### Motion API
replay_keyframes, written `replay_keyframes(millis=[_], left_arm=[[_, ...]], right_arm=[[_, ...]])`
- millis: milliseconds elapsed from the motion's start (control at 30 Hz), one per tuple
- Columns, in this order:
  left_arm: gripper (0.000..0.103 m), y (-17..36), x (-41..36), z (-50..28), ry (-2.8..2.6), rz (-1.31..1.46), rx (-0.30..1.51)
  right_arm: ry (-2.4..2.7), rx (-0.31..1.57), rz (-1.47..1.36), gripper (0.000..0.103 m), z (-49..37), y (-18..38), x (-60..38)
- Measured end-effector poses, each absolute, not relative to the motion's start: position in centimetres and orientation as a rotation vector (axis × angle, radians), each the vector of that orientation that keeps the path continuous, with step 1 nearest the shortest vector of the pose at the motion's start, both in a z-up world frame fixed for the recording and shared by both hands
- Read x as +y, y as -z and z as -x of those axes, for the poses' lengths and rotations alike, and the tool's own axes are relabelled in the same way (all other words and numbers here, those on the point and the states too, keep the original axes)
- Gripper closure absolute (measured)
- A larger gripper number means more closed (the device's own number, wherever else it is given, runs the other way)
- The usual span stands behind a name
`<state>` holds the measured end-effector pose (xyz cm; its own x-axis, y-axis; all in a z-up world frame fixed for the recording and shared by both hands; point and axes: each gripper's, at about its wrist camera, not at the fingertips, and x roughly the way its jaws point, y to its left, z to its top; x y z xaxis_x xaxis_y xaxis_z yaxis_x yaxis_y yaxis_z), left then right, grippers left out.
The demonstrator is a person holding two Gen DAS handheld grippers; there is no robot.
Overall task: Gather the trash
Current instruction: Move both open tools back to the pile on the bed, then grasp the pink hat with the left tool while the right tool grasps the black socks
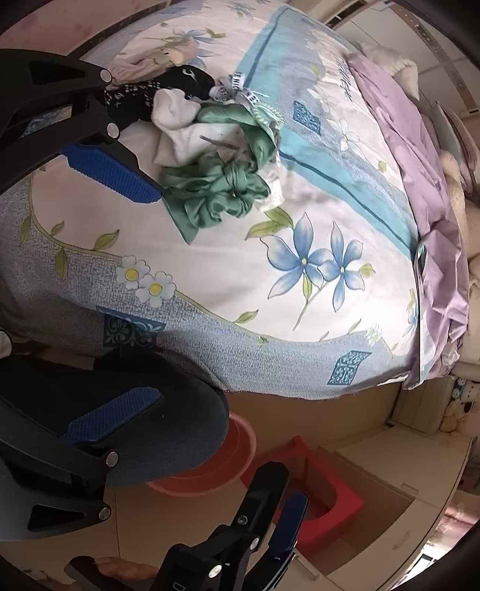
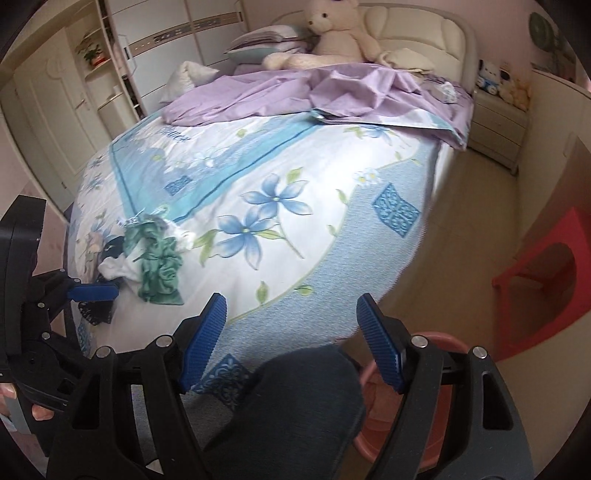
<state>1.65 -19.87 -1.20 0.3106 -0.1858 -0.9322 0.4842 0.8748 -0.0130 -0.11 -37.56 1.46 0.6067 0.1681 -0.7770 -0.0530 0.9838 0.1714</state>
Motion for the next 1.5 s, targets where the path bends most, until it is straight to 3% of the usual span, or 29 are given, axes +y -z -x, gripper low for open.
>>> replay_keyframes(millis=[967,1500], left_arm=[[0.005,1.6,-0.4,-3.0,0.143,-0.069,1.177],[0.005,4.3,5.3,-6.4,0.08,-0.007,1.206]], right_arm=[[-0.438,0.97,0.021,0.031,-3.0,-1.3,-19.5],[-0.508,1.035,0.084,0.031,-4.6,1.0,-13.8]])
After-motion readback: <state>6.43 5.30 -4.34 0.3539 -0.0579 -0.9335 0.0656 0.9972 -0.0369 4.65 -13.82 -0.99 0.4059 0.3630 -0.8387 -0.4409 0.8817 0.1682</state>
